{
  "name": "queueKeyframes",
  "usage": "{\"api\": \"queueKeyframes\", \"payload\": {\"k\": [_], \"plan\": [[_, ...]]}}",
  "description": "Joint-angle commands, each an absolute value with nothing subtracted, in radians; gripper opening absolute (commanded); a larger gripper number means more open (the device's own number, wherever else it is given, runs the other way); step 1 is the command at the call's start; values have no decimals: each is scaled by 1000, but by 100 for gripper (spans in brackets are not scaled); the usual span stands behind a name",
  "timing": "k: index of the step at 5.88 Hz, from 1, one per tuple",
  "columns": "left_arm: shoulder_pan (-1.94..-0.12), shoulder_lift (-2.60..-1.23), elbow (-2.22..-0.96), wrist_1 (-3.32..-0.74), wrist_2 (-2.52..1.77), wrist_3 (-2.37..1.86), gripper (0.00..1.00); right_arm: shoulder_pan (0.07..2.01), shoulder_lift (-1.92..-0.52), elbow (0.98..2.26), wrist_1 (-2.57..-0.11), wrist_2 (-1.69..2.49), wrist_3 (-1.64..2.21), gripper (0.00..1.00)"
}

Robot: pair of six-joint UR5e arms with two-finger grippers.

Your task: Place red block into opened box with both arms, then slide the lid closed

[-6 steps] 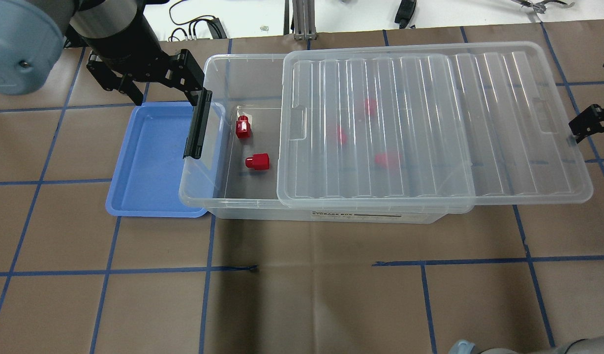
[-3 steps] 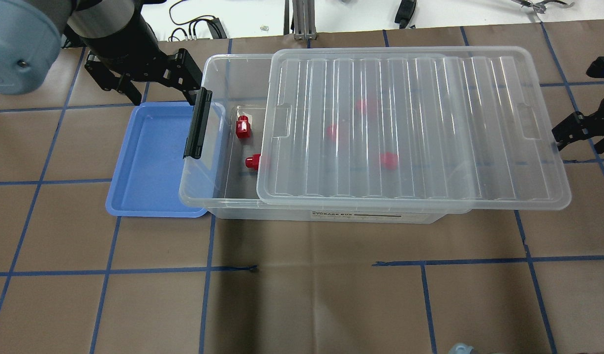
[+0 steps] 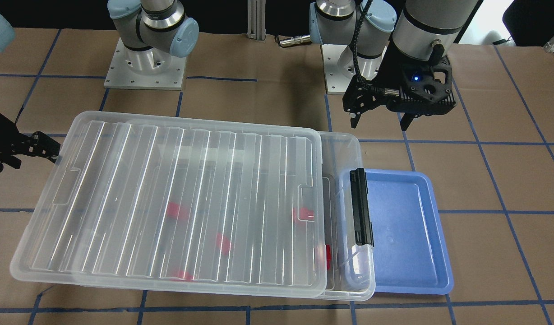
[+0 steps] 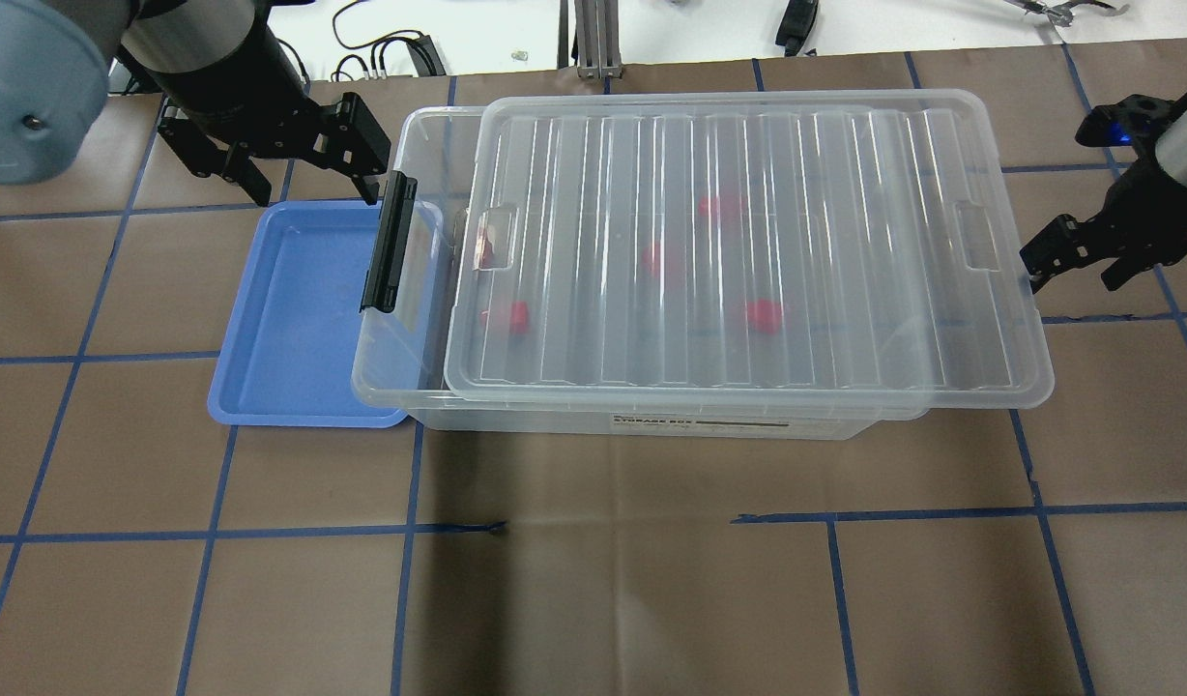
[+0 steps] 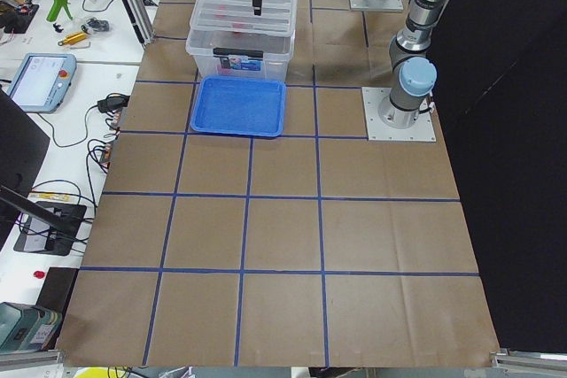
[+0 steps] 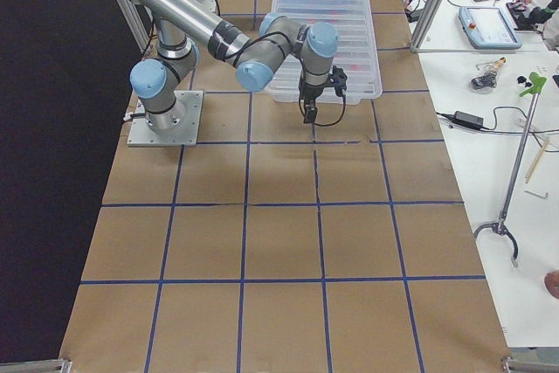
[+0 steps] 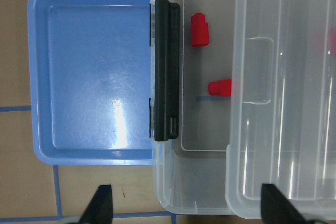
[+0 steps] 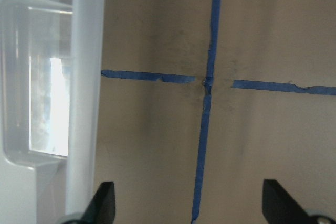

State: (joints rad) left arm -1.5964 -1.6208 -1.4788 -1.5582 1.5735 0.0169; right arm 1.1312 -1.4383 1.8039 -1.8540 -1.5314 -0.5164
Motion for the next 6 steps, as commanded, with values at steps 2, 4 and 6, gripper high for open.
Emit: {"api": "queueKeyframes", "payload": {"k": [2, 4, 6], "plan": [[-1595, -1620, -1480, -1559, 1574, 17, 98, 1226, -1459, 1804, -1835, -1531, -410, 100], [-1595, -1620, -1480, -1559, 1574, 17, 98, 1226, -1485, 1792, -1832, -1540, -408, 100], [-1595, -1620, -1480, -1560, 1574, 17, 98, 1262, -1563, 1775, -1833, -1551, -318, 100]]}}
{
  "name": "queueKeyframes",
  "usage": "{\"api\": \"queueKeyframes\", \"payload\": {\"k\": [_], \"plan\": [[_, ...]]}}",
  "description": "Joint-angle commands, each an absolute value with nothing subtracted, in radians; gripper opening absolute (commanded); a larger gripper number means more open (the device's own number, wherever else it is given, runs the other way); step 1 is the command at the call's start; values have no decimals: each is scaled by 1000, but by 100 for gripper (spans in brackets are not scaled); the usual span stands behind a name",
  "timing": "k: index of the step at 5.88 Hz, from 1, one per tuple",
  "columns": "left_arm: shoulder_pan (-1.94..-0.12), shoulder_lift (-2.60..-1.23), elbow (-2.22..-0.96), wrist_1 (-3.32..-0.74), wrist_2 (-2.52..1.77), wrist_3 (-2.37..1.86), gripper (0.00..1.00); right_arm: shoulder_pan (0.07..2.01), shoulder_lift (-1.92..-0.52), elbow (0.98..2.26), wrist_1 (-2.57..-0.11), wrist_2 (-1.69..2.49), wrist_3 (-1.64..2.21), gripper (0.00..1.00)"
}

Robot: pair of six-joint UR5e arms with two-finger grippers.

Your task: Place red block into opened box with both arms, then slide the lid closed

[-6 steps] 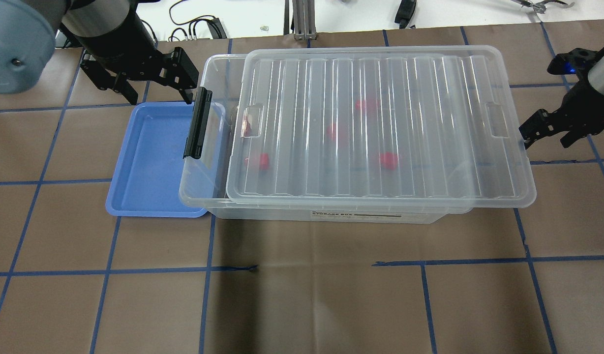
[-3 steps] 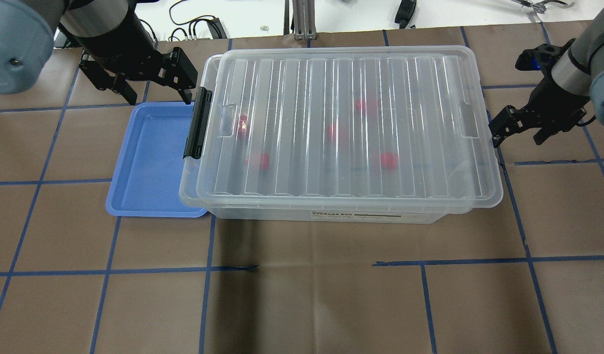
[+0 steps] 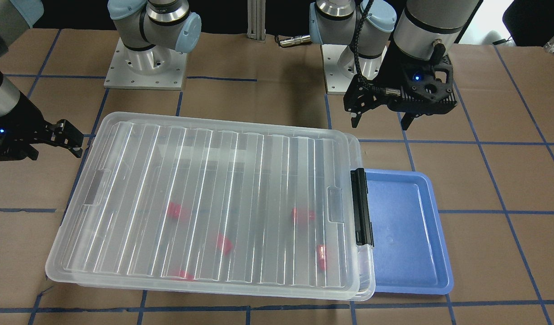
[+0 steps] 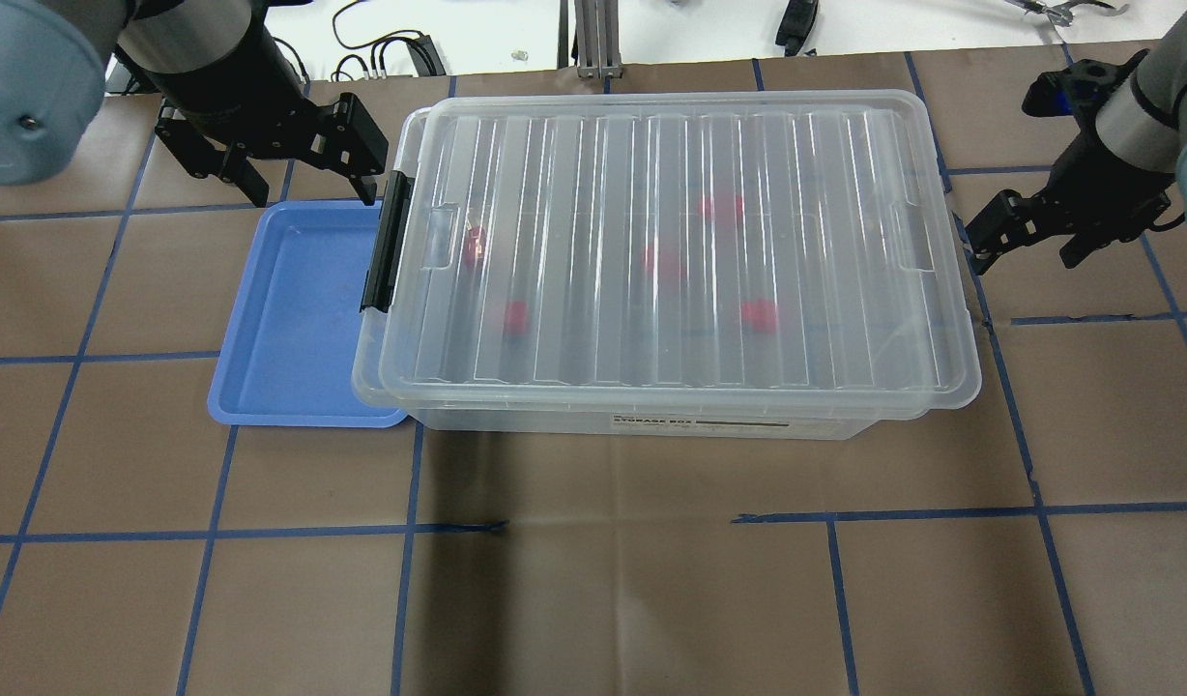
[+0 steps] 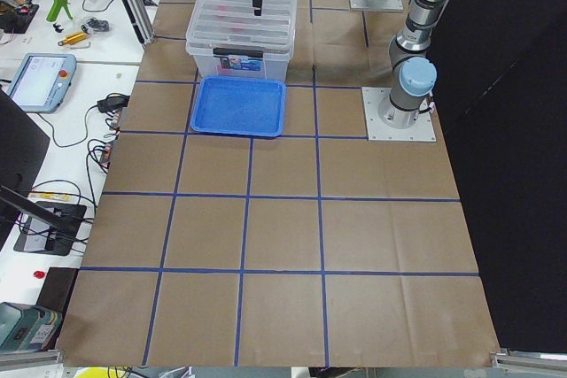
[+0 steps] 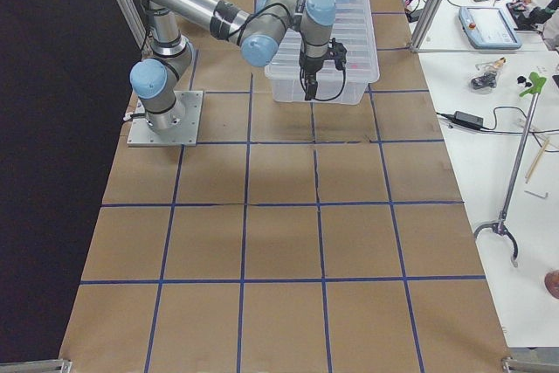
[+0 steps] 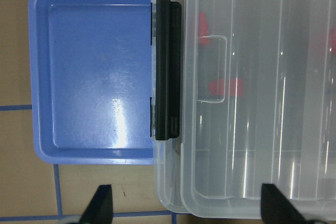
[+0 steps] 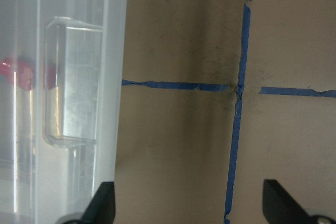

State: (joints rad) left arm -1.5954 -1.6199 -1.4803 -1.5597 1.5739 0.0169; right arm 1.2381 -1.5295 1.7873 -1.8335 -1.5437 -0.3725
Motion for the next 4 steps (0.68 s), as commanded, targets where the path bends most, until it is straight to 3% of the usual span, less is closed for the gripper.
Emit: {"api": "queueKeyframes", "payload": {"k": [1, 3, 4], "plan": [[-1595, -1620, -1480, -1560, 1574, 17, 98, 1325, -1557, 1700, -1759, -1587, -211, 100], [-1595, -1620, -1482, -1560, 1572, 18, 98, 1429, -1531, 1513, -1503, -1586, 22, 100], [-1595, -1620, -1482, -1560, 1572, 17, 98, 1506, -1523, 1500, -1500, -1580, 111, 100]]}}
